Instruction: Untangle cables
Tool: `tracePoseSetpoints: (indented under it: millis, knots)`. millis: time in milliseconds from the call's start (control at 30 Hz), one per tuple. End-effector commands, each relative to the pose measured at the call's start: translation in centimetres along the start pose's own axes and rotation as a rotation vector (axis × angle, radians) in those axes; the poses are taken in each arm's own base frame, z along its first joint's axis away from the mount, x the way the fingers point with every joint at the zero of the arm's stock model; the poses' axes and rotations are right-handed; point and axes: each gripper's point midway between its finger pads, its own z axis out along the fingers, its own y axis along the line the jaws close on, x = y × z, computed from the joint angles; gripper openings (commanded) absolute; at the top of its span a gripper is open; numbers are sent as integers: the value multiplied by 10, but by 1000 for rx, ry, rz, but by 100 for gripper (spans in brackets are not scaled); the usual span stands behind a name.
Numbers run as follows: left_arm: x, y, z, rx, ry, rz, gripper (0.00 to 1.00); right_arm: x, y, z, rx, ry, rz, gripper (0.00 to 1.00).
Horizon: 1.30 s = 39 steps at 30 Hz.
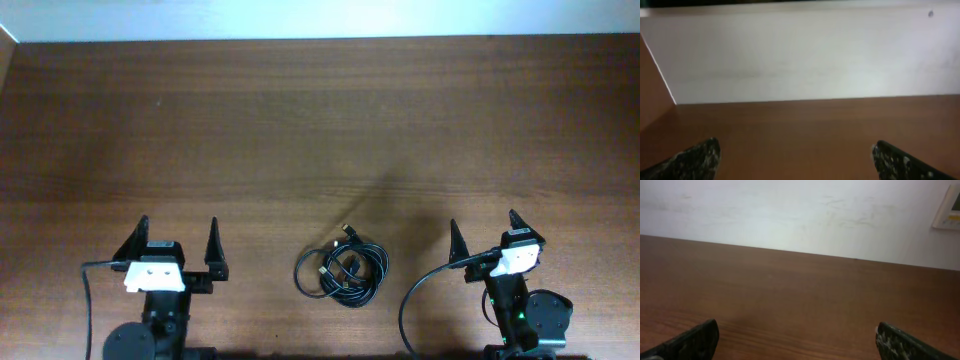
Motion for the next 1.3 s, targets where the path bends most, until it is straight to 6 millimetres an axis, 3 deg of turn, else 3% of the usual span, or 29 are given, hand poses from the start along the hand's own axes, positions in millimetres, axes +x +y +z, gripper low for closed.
tracePoseSetpoints:
  millis: [0, 433, 667, 800, 833, 933, 1033, 1267]
  knots:
    - [-23, -6, 1, 47, 39, 57, 99, 5, -1, 1, 11, 17, 4, 99]
    - [-75, -48, 31, 415, 429, 273, 99, 5, -1, 1, 11, 17, 4, 99]
    - [-61, -75, 54, 669, 644, 376, 99, 5, -1, 1, 10, 16, 4, 99]
    - [-30, -121, 48, 930, 782, 510, 99, 5, -1, 1, 11, 16, 4, 99]
    - [-9, -139, 45, 1013, 865, 558, 99, 5, -1, 1, 11, 17, 4, 99]
    - [22, -165, 47, 1093, 979, 616, 99, 5, -1, 1, 11, 16, 4, 99]
    - [67, -195, 45, 1182, 1134, 711, 99, 5, -1, 1, 11, 16, 4, 99]
    - [136, -221, 37, 1248, 1370, 852, 99, 5, -1, 1, 11, 16, 4, 99]
